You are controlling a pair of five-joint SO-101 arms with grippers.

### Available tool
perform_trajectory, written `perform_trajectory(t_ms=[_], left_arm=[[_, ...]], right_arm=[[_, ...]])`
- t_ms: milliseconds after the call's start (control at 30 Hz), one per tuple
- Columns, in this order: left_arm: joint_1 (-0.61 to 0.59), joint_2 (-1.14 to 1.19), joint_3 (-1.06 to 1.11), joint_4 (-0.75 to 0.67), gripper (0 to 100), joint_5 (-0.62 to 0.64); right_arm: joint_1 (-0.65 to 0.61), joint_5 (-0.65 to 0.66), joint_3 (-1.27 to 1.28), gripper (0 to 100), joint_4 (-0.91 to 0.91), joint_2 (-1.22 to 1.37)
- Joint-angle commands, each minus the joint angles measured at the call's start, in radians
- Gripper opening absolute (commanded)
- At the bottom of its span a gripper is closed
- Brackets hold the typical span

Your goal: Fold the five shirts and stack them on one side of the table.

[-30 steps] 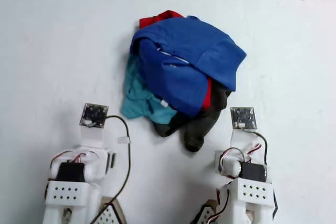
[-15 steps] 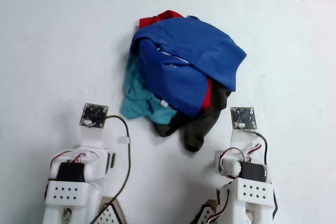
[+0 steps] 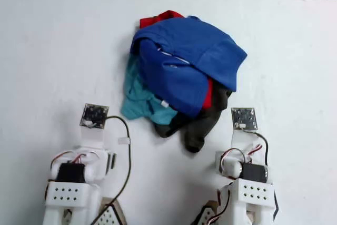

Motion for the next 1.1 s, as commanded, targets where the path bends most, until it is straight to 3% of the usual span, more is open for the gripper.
perform_trajectory(t_ms=[0,867,1067], left_arm=[[-0.014,-0.005,-0.001,-0.014,17,0.002],[-0.014,-0.005,-0.001,-0.014,17,0.002],[-0.014,-0.005,-0.001,-0.014,17,0.002]], right_arm=[[-0.005,0.006,-0.005,2.0,0.015,-0.008],[-0.008,0.009,-0.005,2.0,0.015,-0.008],[-0.142,0.009,-0.005,2.1,0.010,-0.008]])
